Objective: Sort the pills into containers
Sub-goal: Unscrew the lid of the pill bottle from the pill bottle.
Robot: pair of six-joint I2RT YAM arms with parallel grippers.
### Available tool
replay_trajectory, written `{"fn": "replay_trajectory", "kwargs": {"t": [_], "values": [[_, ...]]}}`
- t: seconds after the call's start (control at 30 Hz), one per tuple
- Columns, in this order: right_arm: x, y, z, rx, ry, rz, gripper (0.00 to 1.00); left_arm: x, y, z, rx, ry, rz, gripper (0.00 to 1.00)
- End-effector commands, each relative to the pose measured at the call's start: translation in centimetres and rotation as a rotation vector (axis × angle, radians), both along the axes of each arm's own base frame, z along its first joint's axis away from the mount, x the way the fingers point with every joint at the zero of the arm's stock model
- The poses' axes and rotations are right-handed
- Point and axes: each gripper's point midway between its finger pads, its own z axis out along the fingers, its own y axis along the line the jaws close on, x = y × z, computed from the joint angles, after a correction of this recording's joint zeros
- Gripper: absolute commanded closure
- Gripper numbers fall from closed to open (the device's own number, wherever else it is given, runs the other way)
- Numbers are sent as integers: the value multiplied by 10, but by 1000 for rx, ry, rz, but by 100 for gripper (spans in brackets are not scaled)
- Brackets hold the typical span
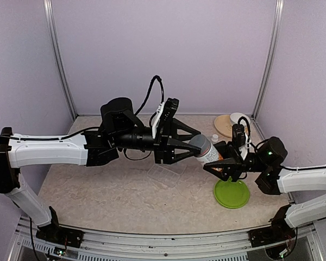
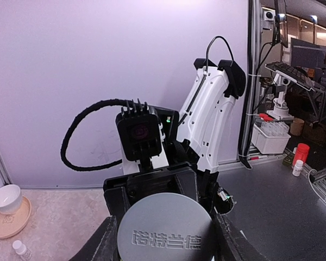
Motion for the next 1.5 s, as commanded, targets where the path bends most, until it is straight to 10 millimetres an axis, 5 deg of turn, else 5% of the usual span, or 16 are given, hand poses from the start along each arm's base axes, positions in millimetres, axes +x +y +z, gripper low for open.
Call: {"fn": "replay_trajectory", "kwargs": {"t": [0.0,0.3,0.47,0.63,0.8,1.1,1.47], "values": [[12,1,10,-25,-79,-111,82,32,-5,-7,19,120,170,89],[69,-27,10,-109,-133,-562,98,73,4,-29,63,474,428,86],[77,-33,14,-118,-130,-626,99,71,0,-27,60,534,426,71],[68,-22,13,-122,-109,-534,100,73,7,-18,23,495,449,44],[58,-7,7,-121,-76,-461,100,79,15,-6,-20,454,465,2],[56,22,-1,-119,5,-390,100,73,11,-3,-46,434,393,1],[57,31,5,-102,32,-368,100,50,3,-8,-29,410,250,1]]}}
